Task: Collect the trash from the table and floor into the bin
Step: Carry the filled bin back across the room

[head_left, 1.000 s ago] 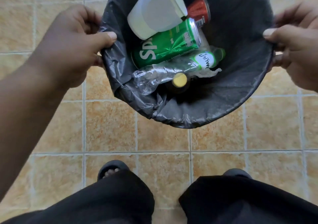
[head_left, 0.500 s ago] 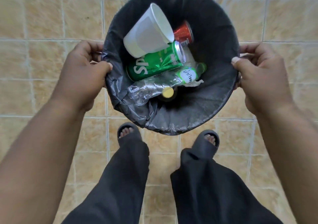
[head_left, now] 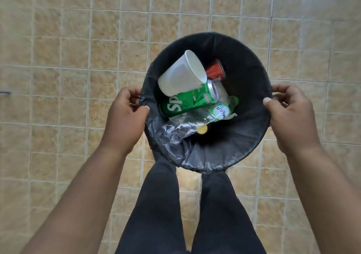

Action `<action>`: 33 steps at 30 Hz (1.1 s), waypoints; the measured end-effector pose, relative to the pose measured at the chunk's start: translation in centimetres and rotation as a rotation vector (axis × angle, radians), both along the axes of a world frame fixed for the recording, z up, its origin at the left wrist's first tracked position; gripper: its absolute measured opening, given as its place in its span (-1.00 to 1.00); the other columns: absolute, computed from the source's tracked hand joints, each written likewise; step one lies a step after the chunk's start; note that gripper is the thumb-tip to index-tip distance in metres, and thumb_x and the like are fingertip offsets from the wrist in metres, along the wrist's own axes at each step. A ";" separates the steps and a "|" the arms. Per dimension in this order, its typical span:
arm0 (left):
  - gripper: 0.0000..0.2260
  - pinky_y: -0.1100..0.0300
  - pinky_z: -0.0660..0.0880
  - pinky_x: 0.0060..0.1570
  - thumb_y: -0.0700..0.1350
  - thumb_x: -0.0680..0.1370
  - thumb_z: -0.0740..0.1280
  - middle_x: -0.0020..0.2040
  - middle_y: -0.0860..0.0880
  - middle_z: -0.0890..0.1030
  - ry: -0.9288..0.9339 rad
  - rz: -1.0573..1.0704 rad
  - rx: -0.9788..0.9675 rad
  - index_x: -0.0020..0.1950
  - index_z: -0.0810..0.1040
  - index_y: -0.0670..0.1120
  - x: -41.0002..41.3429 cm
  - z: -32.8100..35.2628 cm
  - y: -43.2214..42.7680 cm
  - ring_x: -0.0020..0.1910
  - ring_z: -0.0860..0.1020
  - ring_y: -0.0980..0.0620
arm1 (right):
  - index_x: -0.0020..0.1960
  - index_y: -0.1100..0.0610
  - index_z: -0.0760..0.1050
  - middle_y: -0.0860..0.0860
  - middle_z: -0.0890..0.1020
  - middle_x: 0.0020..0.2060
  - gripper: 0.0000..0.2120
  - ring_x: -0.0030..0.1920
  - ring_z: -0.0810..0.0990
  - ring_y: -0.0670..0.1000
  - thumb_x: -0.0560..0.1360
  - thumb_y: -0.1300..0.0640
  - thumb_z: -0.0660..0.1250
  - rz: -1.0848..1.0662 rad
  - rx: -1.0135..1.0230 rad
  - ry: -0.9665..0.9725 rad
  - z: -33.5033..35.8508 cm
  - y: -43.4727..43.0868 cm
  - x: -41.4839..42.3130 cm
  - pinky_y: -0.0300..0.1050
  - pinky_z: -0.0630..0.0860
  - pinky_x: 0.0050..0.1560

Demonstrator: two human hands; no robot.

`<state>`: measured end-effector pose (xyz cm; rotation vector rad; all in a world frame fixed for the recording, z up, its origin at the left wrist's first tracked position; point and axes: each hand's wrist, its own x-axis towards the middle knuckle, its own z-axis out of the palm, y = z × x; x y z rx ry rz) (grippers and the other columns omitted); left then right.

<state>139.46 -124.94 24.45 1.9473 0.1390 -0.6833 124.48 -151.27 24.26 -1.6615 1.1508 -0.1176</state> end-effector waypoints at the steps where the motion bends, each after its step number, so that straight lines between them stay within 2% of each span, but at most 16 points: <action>1: -0.71 0.00 0.53 -0.21 -0.32 0.47 0.27 -0.18 0.01 0.53 -0.002 0.000 0.001 -0.03 0.52 0.10 -0.2 2.0 0.4 -0.20 0.52 -0.01 | -0.05 -0.11 0.55 -0.01 0.51 -0.28 -0.82 -0.22 0.50 0.05 0.45 0.15 0.31 0.012 -0.008 0.005 2.1 0.3 -0.1 0.20 0.56 -0.17; 3: -0.72 0.00 0.54 -0.22 -0.28 0.45 0.27 -0.17 0.02 0.56 -0.016 0.013 -0.002 -0.03 0.53 0.11 -0.7 5.7 1.3 -0.19 0.54 -0.02 | -0.04 -0.10 0.55 -0.01 0.51 -0.28 -0.84 -0.22 0.51 0.03 0.45 0.14 0.31 0.026 -0.018 -0.006 5.9 0.9 -0.3 0.25 0.57 -0.14; 7: -0.70 0.01 0.56 -0.19 -0.33 0.49 0.26 -0.17 0.04 0.57 -0.053 0.060 -0.003 -0.03 0.52 0.09 -1.9 12.7 2.8 -0.18 0.55 0.00 | -0.03 -0.10 0.54 -0.02 0.53 -0.28 -0.85 -0.23 0.54 0.05 0.46 0.13 0.32 0.083 -0.026 -0.016 13.0 2.0 -0.9 0.30 0.59 -0.15; 12: -0.74 0.01 0.56 -0.18 -0.34 0.50 0.25 -0.13 -0.05 0.57 -0.105 0.068 -0.030 -0.01 0.53 0.02 -3.1 20.3 4.9 -0.16 0.55 -0.02 | -0.11 -0.13 0.54 -0.02 0.55 -0.31 -0.86 -0.23 0.58 0.10 0.42 0.11 0.31 0.120 -0.037 -0.076 20.5 3.5 -1.6 0.22 0.59 -0.17; 15: -0.75 0.04 0.54 -0.23 -0.35 0.52 0.25 -0.12 -0.07 0.56 -0.123 0.060 -0.043 0.01 0.53 -0.01 -3.6 23.4 6.3 -0.15 0.56 -0.04 | -0.10 -0.11 0.55 0.11 0.59 -0.26 -0.88 -0.24 0.59 0.20 0.43 0.10 0.32 0.151 -0.050 -0.108 23.3 4.4 -2.0 0.19 0.58 -0.22; 18: -0.75 -0.09 0.57 -0.15 -0.36 0.52 0.26 -0.13 -0.09 0.57 -0.156 0.080 -0.067 -0.02 0.53 0.00 -3.3 26.4 7.7 -0.16 0.58 -0.09 | -0.09 -0.05 0.55 0.20 0.62 -0.20 -0.90 -0.28 0.57 0.13 0.47 0.15 0.34 0.156 -0.074 -0.159 26.1 5.3 -1.3 0.11 0.54 -0.24; 23: -0.74 -0.13 0.58 -0.09 -0.36 0.52 0.26 -0.12 -0.07 0.59 -0.221 0.144 -0.080 -0.05 0.54 0.02 -2.5 29.2 9.4 -0.15 0.58 -0.09 | -0.09 -0.05 0.56 0.14 0.62 -0.24 -0.93 -0.31 0.56 0.10 0.45 0.10 0.34 0.216 -0.111 -0.217 29.0 6.8 0.4 0.02 0.49 -0.31; 29: -0.74 -0.16 0.59 -0.11 -0.35 0.52 0.26 -0.12 -0.09 0.59 -0.269 0.175 -0.072 -0.04 0.55 0.01 -1.2 30.5 12.3 -0.13 0.60 -0.15 | -0.06 0.01 0.57 0.18 0.62 -0.23 -0.85 -0.32 0.56 0.10 0.53 0.25 0.33 0.279 -0.129 -0.269 30.8 8.4 2.7 -0.07 0.47 -0.37; 33: -0.74 -0.09 0.57 -0.15 -0.36 0.51 0.26 -0.14 -0.07 0.57 -0.284 0.228 -0.086 -0.05 0.55 0.01 -0.2 30.8 14.2 -0.18 0.56 -0.10 | -0.06 0.02 0.58 0.13 0.61 -0.27 -0.83 -0.32 0.57 0.11 0.51 0.28 0.33 0.315 -0.136 -0.288 31.5 10.2 4.9 -0.05 0.48 -0.36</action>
